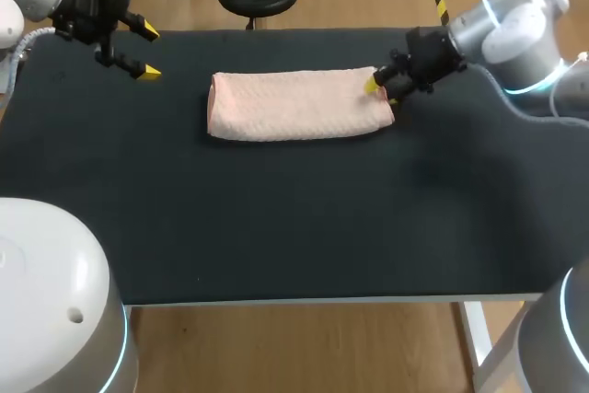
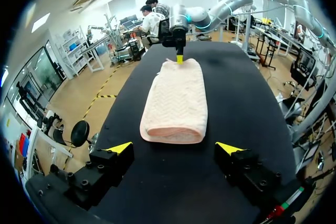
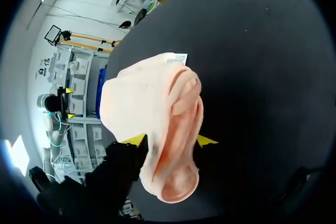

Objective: Fold the towel

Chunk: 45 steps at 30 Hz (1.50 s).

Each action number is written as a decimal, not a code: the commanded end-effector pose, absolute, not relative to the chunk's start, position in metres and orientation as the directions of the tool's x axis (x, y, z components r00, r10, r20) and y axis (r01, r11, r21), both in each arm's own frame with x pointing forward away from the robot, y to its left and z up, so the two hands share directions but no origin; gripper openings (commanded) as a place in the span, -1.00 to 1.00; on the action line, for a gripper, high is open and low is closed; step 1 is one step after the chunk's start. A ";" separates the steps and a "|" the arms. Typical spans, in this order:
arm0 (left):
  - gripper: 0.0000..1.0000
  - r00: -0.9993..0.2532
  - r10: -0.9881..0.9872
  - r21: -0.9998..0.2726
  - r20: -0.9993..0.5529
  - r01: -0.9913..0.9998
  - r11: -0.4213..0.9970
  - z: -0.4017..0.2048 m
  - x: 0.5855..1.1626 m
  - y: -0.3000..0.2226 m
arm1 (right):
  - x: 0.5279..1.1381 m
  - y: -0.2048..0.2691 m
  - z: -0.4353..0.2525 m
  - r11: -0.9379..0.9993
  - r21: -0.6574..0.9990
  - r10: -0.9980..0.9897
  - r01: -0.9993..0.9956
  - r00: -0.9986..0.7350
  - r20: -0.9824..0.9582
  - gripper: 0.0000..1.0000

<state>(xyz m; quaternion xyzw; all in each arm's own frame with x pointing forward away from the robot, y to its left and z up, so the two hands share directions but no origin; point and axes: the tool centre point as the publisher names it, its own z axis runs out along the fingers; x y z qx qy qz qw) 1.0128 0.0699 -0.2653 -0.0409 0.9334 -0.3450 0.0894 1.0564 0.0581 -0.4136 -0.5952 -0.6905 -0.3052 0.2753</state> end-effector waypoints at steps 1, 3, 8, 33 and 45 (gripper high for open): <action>1.00 -0.980 -0.137 -0.653 -0.142 -0.011 0.757 -0.266 1.012 0.070 | 1.053 0.060 -0.393 0.115 0.094 0.697 0.989 -0.147 0.702 -1.00; 1.00 -0.980 -0.137 -0.653 -0.142 -0.011 0.757 -0.266 1.012 0.070 | 1.052 0.060 -0.387 0.116 0.098 0.707 0.988 -0.151 0.691 -1.00; 1.00 -0.980 -0.137 -0.653 -0.142 -0.011 0.757 -0.266 1.012 0.070 | 1.052 0.065 -0.375 0.120 0.110 0.729 0.987 -0.162 0.665 -1.00; 1.00 -0.980 -0.137 -0.653 -0.142 -0.011 0.757 -0.266 1.012 0.070 | 1.061 0.159 -0.311 0.248 0.213 0.781 0.945 -0.325 0.534 -1.00; 1.00 -0.980 -0.137 -0.653 -0.142 -0.011 0.757 -0.266 1.012 0.070 | 1.046 0.216 -0.292 0.378 0.273 0.726 0.885 -0.466 0.506 -1.00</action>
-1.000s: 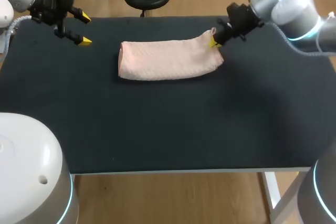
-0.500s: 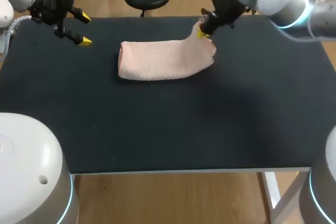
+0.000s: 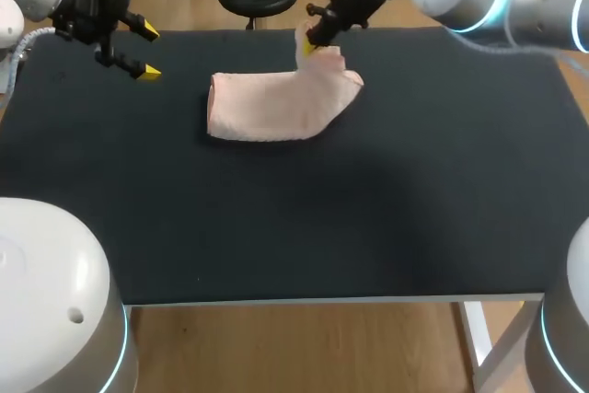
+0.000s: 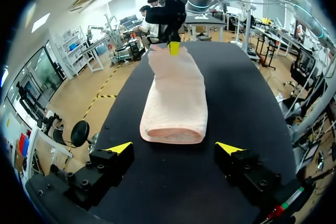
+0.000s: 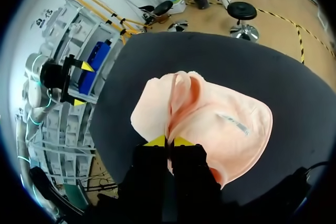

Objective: Fold the towel

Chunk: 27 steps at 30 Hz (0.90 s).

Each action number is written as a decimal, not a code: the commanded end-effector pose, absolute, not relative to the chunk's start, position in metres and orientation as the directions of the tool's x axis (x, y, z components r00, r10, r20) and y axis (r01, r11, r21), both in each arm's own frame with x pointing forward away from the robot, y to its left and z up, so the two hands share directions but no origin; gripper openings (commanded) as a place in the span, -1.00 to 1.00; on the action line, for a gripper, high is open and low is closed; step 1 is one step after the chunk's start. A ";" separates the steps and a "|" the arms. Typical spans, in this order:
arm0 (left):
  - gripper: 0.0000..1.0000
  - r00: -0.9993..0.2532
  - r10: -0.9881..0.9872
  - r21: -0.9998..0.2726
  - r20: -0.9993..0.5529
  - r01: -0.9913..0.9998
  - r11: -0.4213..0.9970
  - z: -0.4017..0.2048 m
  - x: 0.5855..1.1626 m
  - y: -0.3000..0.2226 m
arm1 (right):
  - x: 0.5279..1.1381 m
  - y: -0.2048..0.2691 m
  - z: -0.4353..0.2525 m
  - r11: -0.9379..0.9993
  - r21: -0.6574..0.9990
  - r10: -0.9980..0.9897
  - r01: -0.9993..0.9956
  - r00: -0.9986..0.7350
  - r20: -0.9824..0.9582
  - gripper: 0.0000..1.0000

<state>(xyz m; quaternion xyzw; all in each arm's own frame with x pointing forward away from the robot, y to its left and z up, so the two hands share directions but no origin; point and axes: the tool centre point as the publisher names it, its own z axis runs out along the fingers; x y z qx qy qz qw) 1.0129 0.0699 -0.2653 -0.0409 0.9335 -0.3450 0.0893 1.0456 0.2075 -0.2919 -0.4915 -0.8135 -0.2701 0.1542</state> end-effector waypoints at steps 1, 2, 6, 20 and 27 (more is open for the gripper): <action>1.00 -0.980 -0.137 -0.653 -0.142 -0.011 0.757 -0.266 1.012 0.070 | 1.046 0.216 -0.293 0.375 0.271 0.727 0.886 -0.463 0.507 -1.00; 1.00 -0.980 -0.137 -0.653 -0.142 -0.011 0.757 -0.266 1.012 0.070 | 1.045 0.216 -0.293 0.374 0.273 0.731 0.886 -0.463 0.502 -1.00; 1.00 -0.980 -0.137 -0.653 -0.142 -0.011 0.757 -0.266 1.012 0.070 | 1.044 0.218 -0.294 0.376 0.274 0.733 0.885 -0.465 0.496 -1.00; 1.00 -0.980 -0.137 -0.653 -0.142 -0.011 0.757 -0.266 1.012 0.070 | 1.034 0.147 -0.309 0.146 0.213 0.844 0.966 -0.234 0.483 -1.00; 1.00 -0.980 -0.137 -0.653 -0.142 -0.011 0.757 -0.266 1.012 0.070 | 1.022 0.111 -0.327 0.026 0.142 0.865 0.990 -0.094 0.493 -0.60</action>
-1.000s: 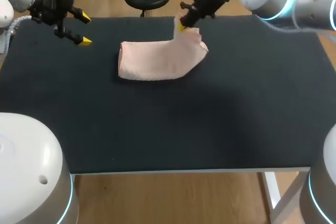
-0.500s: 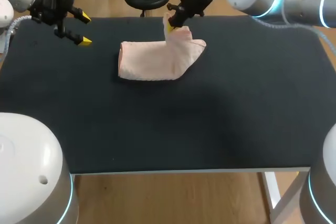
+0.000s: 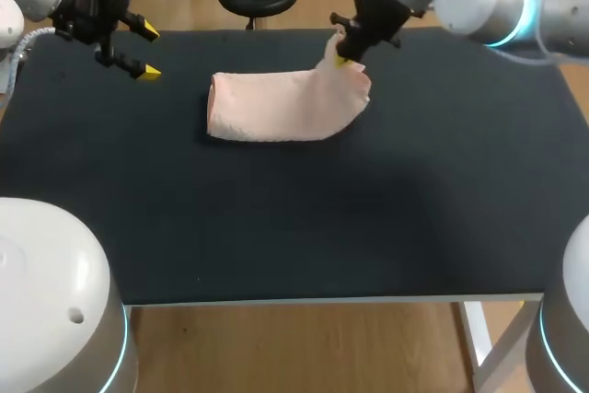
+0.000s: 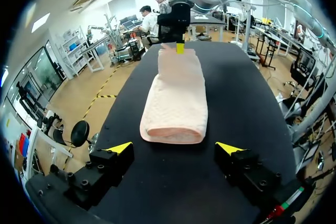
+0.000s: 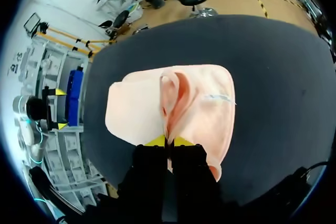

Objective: Fold the towel

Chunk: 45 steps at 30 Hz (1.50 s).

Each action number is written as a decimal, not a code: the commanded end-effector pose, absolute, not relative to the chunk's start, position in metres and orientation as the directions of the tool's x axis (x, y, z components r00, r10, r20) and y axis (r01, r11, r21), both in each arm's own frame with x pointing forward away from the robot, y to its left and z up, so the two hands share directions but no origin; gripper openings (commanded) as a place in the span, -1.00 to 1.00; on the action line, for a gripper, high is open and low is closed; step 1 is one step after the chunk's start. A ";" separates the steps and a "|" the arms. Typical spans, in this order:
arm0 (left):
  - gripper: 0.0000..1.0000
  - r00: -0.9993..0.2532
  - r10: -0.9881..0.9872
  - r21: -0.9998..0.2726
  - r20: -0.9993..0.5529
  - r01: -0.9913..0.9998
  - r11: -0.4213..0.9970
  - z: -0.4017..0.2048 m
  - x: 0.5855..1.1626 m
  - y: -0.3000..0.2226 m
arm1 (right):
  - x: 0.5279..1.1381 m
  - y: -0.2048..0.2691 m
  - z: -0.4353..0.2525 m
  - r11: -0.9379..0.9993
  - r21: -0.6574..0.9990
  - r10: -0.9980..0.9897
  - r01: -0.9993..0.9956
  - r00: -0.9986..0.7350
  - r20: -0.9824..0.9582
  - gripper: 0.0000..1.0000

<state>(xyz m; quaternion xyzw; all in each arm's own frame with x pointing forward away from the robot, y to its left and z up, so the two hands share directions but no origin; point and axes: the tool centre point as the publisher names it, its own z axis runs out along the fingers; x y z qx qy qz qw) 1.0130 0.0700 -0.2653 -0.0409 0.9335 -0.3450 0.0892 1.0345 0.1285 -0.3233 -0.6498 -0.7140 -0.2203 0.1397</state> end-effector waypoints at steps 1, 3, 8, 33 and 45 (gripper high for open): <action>1.00 -0.980 -0.137 -0.653 -0.142 -0.011 0.757 -0.266 1.012 0.070 | 1.021 0.108 -0.331 0.017 0.139 0.869 0.990 -0.084 0.488 0.17; 1.00 -0.980 -0.137 -0.653 -0.142 -0.011 0.757 -0.266 1.012 0.070 | 1.020 0.102 -0.337 -0.005 0.120 0.866 0.993 -0.056 0.496 1.00; 1.00 -0.980 -0.137 -0.653 -0.142 -0.011 0.757 -0.266 1.012 0.070 | 1.018 0.086 -0.356 -0.045 0.047 0.847 0.998 0.013 0.531 1.00; 1.00 -0.980 -0.137 -0.653 -0.142 -0.011 0.757 -0.266 1.012 0.070 | 1.016 0.048 -0.408 -0.046 0.036 0.777 0.998 0.013 0.630 1.00; 1.00 -0.980 -0.137 -0.653 -0.142 -0.011 0.757 -0.266 1.012 0.070 | 1.018 0.051 -0.418 -0.052 0.029 0.756 0.998 0.021 0.654 1.00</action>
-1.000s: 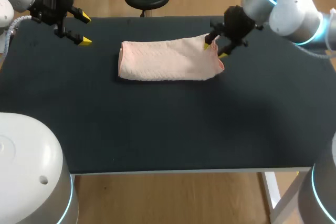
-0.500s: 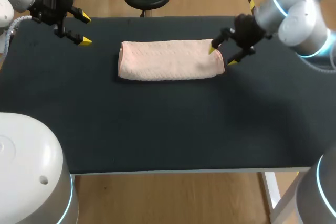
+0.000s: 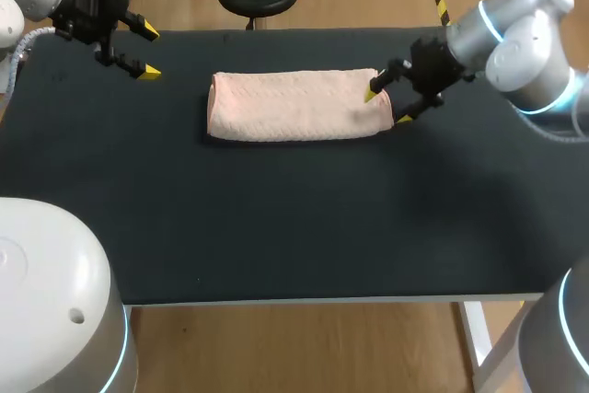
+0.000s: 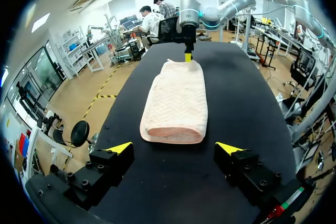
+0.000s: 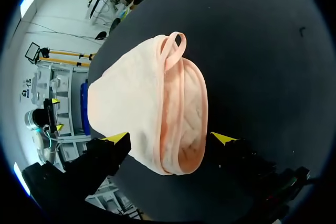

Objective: Fold the towel

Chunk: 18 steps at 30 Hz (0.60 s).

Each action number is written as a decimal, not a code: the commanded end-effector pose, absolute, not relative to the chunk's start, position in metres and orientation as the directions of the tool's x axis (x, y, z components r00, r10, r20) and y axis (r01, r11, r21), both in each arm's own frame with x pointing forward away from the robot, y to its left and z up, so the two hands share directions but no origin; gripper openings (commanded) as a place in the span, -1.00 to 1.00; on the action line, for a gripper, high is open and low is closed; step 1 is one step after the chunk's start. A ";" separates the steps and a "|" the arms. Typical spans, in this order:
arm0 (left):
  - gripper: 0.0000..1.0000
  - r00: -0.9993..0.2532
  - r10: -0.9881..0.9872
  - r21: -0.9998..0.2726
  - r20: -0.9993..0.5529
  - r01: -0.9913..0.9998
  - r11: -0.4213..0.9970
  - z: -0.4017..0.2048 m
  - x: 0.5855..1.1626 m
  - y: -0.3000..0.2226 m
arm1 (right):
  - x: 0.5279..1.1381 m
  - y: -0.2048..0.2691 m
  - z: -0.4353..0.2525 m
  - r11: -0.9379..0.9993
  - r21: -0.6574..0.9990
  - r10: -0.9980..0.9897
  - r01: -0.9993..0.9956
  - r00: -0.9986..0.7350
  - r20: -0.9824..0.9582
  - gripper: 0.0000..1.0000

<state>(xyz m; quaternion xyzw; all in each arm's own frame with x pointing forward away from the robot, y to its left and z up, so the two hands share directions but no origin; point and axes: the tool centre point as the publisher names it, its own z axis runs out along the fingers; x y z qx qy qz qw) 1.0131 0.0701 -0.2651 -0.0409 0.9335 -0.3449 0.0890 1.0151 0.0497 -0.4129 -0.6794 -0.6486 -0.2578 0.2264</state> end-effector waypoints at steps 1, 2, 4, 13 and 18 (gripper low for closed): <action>1.00 -0.980 -0.137 -0.653 -0.142 -0.011 0.757 -0.266 1.012 0.070 | 1.018 0.051 -0.418 -0.052 0.029 0.756 0.998 0.020 0.655 1.00; 1.00 -0.980 -0.137 -0.653 -0.142 -0.011 0.757 -0.266 1.012 0.070 | 1.019 0.052 -0.418 -0.050 0.031 0.751 0.998 0.017 0.660 1.00; 1.00 -0.980 -0.137 -0.653 -0.142 -0.011 0.757 -0.266 1.012 0.070 | 1.019 0.055 -0.418 -0.049 0.031 0.749 0.998 0.016 0.663 1.00; 1.00 -0.980 -0.137 -0.653 -0.142 -0.011 0.757 -0.266 1.012 0.070 | 1.023 0.065 -0.416 -0.029 0.038 0.725 0.999 -0.005 0.688 1.00; 1.00 -0.980 -0.137 -0.653 -0.142 -0.011 0.757 -0.266 1.012 0.070 | 1.021 0.069 -0.420 -0.019 0.020 0.713 1.000 -0.001 0.701 1.00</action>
